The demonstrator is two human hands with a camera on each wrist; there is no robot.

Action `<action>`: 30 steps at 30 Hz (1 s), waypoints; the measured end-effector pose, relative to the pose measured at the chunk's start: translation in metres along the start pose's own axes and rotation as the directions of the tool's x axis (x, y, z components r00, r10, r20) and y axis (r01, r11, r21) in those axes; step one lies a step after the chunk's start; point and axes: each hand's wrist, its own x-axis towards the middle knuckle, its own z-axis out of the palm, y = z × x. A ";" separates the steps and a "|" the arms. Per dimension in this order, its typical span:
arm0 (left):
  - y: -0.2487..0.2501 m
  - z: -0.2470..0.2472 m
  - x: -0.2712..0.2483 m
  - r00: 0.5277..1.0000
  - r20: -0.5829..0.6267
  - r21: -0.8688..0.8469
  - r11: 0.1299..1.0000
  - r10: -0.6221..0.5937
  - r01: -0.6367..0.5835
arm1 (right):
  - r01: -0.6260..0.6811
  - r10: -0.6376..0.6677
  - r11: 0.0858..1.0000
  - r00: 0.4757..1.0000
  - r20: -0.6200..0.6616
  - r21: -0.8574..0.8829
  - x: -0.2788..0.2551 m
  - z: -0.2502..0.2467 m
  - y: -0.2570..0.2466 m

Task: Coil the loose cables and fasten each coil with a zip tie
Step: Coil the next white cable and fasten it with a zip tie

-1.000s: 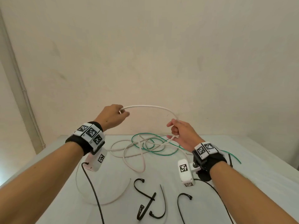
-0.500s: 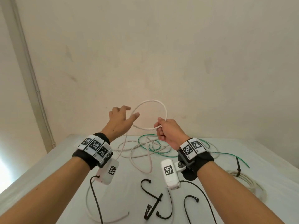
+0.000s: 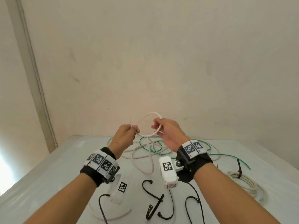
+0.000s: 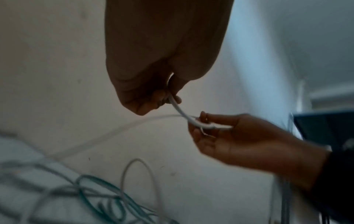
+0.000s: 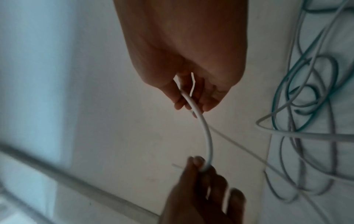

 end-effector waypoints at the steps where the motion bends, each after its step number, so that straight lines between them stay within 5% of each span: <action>1: -0.001 -0.002 -0.002 0.999 -0.018 0.107 0.994 0.037 -0.035 | -0.015 0.016 0.994 1.000 -0.010 0.110 0.000 -0.001 -0.005; 3: 0.001 -0.006 -0.005 0.991 -0.038 0.272 0.956 0.125 -0.110 | -0.055 0.047 0.981 0.998 0.046 0.184 -0.004 0.000 -0.012; 7: 0.018 -0.007 -0.002 0.954 -0.054 0.490 0.840 0.296 -0.233 | -0.021 0.055 0.969 0.990 0.132 -0.247 -0.013 0.009 -0.009; 12: 0.018 -0.010 0.014 0.887 -0.196 0.552 0.795 0.418 -0.252 | -0.001 0.125 0.872 0.967 0.220 -0.490 -0.021 0.017 -0.019; 14: 0.018 -0.012 0.016 0.894 -0.145 0.555 0.783 0.424 -0.281 | 0.009 0.164 0.829 0.952 0.259 -0.560 -0.026 0.019 -0.024; 19: 0.020 -0.023 0.011 0.956 0.162 0.253 0.926 0.246 -0.281 | 0.110 0.070 0.853 0.944 0.321 -0.509 -0.026 0.010 -0.024; 26: 0.032 -0.025 0.003 0.936 0.339 -0.250 0.968 0.099 -0.012 | 0.159 -0.074 0.955 0.945 0.319 -0.249 -0.018 -0.001 -0.013; 30: 0.045 -0.021 0.001 0.939 0.335 -0.252 0.968 0.071 0.017 | 0.192 -0.112 0.958 0.935 0.336 -0.214 -0.016 0.001 -0.012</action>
